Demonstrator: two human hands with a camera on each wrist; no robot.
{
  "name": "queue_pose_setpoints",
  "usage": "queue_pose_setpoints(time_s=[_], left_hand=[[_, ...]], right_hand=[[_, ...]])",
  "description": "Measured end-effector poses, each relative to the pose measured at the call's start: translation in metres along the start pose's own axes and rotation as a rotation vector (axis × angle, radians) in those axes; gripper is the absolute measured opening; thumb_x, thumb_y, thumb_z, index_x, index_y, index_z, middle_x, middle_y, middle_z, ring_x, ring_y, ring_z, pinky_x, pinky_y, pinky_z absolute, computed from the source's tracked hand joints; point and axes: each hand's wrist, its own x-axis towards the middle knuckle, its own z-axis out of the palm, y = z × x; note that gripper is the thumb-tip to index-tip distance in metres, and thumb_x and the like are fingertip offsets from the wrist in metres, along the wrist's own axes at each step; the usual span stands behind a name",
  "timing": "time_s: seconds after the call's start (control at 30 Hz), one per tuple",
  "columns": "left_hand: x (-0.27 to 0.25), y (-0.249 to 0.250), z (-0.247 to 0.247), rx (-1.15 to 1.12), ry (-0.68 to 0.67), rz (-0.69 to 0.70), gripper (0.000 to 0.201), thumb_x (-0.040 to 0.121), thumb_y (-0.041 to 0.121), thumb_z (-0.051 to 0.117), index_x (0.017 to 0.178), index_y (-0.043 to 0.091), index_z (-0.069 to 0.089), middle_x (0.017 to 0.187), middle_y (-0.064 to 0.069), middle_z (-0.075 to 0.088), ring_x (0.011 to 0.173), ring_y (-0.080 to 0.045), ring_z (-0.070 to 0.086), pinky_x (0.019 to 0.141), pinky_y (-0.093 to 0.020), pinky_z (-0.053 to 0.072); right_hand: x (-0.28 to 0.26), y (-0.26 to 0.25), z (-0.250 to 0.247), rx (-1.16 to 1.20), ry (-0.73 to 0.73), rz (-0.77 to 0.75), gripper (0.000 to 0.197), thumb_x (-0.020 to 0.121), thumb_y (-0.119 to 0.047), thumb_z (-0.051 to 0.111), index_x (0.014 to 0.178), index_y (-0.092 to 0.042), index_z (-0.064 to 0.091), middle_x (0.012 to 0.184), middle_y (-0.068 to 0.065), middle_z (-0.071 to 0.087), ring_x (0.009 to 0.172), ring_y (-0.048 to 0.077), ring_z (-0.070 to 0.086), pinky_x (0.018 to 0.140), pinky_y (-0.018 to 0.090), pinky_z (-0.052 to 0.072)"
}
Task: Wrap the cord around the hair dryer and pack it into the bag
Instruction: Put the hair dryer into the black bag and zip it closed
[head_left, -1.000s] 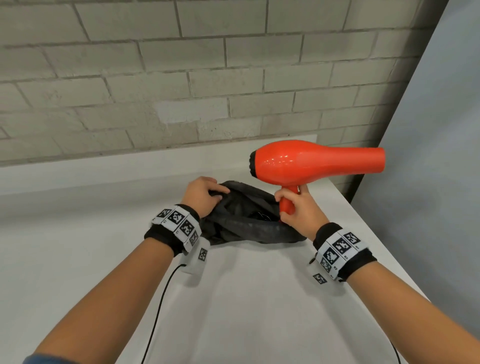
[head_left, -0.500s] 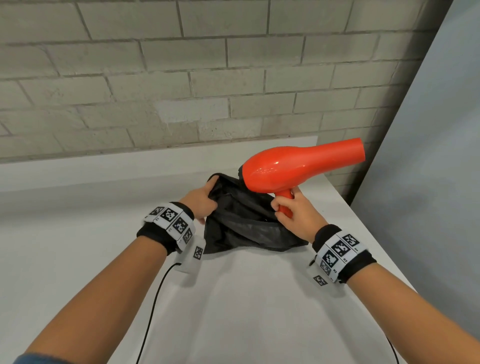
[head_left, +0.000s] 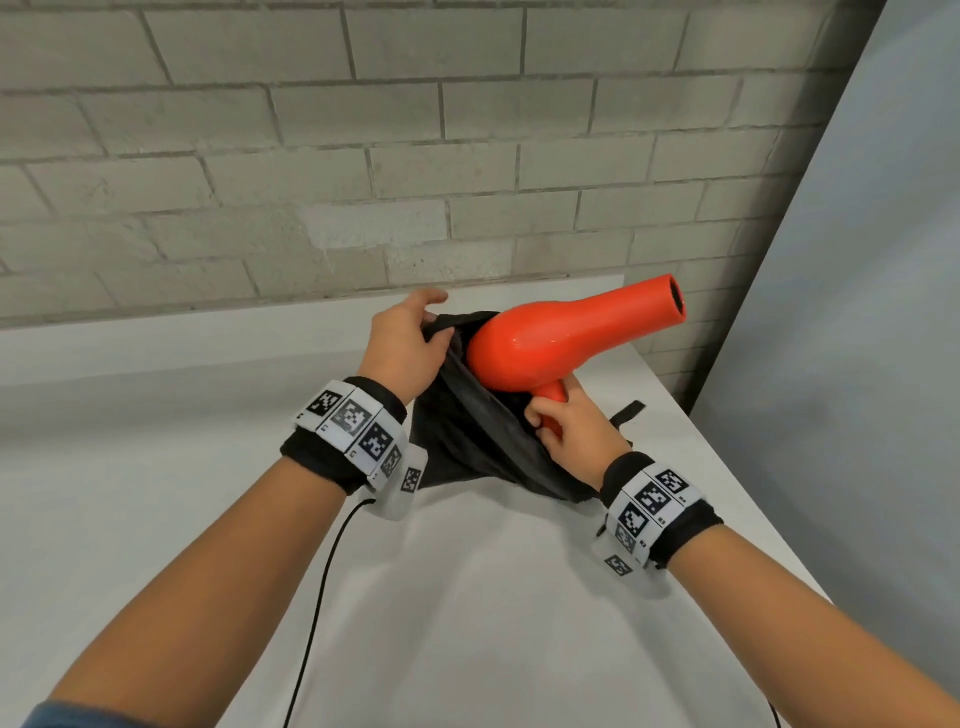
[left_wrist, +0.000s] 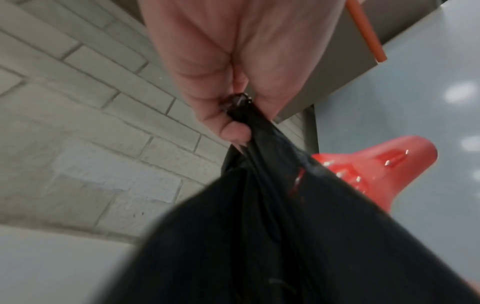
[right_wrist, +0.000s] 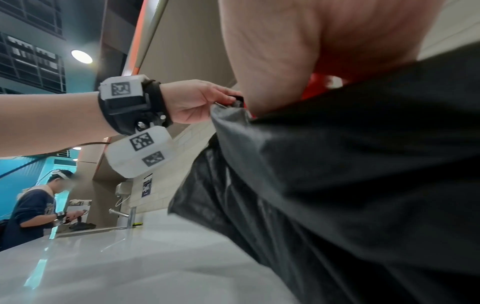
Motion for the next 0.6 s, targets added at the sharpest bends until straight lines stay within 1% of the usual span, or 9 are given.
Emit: queue_pose_setpoints(time_s=[0.1,0.17,0.3,0.33,0.4,0.43,0.47,0.5,0.6], left_hand=[[0.006,0.003,0.002,0.001,0.072,-0.057,0.019,0.085,0.017,0.059,0.101,0.010,0.066,0.097,-0.010,0.068,0.085,-0.012,0.055,0.079,-0.016,0.039],[0.010,0.007,0.006,0.014,0.050,-0.077,0.018,0.086,0.019,0.059,0.098,0.008,0.067,0.097,-0.010,0.068,0.084,-0.010,0.053,0.078,-0.015,0.038],[0.011,0.021,0.012,-0.012,-0.041,-0.034,0.019,0.084,0.019,0.061,0.097,0.006,0.070,0.101,-0.010,0.070,0.092,-0.014,0.059,0.084,-0.018,0.039],[0.010,0.026,0.013,-0.040,-0.040,-0.013,0.019,0.084,0.019,0.062,0.097,0.007,0.070,0.101,-0.010,0.071,0.093,-0.013,0.060,0.086,-0.018,0.040],[0.007,0.036,0.013,-0.072,-0.035,0.039,0.018,0.084,0.018,0.062,0.097,0.008,0.071,0.095,-0.006,0.071,0.086,-0.008,0.058,0.084,-0.016,0.044],[0.005,0.040,0.014,-0.069,-0.042,0.076,0.018,0.084,0.017,0.062,0.096,0.008,0.072,0.088,-0.002,0.068,0.079,-0.005,0.056,0.079,-0.009,0.044],[0.003,0.045,0.016,-0.057,-0.055,0.117,0.017,0.084,0.015,0.062,0.096,0.008,0.072,0.080,0.003,0.063,0.072,-0.001,0.053,0.071,-0.001,0.041],[0.001,0.049,0.018,-0.047,-0.068,0.156,0.017,0.084,0.015,0.061,0.095,0.009,0.072,0.075,0.008,0.057,0.066,0.001,0.050,0.066,0.003,0.037],[-0.003,0.059,0.025,-0.088,-0.066,0.213,0.018,0.084,0.016,0.061,0.097,0.010,0.072,0.066,0.016,0.051,0.063,0.002,0.049,0.062,0.002,0.035]], right_hand=[[-0.002,-0.001,-0.003,0.009,-0.044,-0.022,0.017,0.071,0.008,0.053,0.075,-0.007,0.057,0.110,0.000,0.039,0.080,0.020,0.048,0.073,0.019,0.035],[-0.005,-0.004,-0.002,0.021,-0.067,-0.068,0.017,0.070,0.010,0.052,0.074,-0.006,0.057,0.105,-0.002,0.036,0.080,0.022,0.050,0.072,0.021,0.038],[-0.007,-0.006,0.005,0.077,-0.074,-0.090,0.021,0.064,0.013,0.047,0.071,-0.004,0.056,0.102,0.001,0.038,0.081,0.018,0.044,0.072,0.007,0.032],[-0.006,-0.005,0.007,0.075,-0.096,-0.071,0.022,0.063,0.013,0.046,0.072,-0.004,0.057,0.103,0.003,0.040,0.082,0.020,0.045,0.074,0.010,0.035],[-0.004,-0.003,0.011,0.020,-0.163,-0.013,0.026,0.069,0.007,0.047,0.083,-0.008,0.063,0.116,0.012,0.045,0.092,0.031,0.049,0.085,0.032,0.045],[-0.003,-0.003,0.012,-0.033,-0.189,0.018,0.030,0.074,0.003,0.048,0.093,-0.013,0.065,0.127,0.014,0.042,0.100,0.035,0.048,0.091,0.040,0.045],[-0.003,-0.004,0.011,-0.083,-0.214,0.048,0.034,0.078,-0.001,0.049,0.103,-0.018,0.065,0.136,0.015,0.038,0.105,0.036,0.046,0.096,0.044,0.043],[-0.002,-0.004,0.011,-0.115,-0.246,0.073,0.038,0.081,-0.003,0.049,0.111,-0.022,0.062,0.141,0.014,0.033,0.107,0.037,0.045,0.099,0.046,0.041],[-0.001,-0.010,0.007,-0.151,-0.285,0.140,0.046,0.086,-0.007,0.045,0.128,-0.025,0.048,0.145,0.012,0.027,0.110,0.040,0.042,0.100,0.048,0.040]])
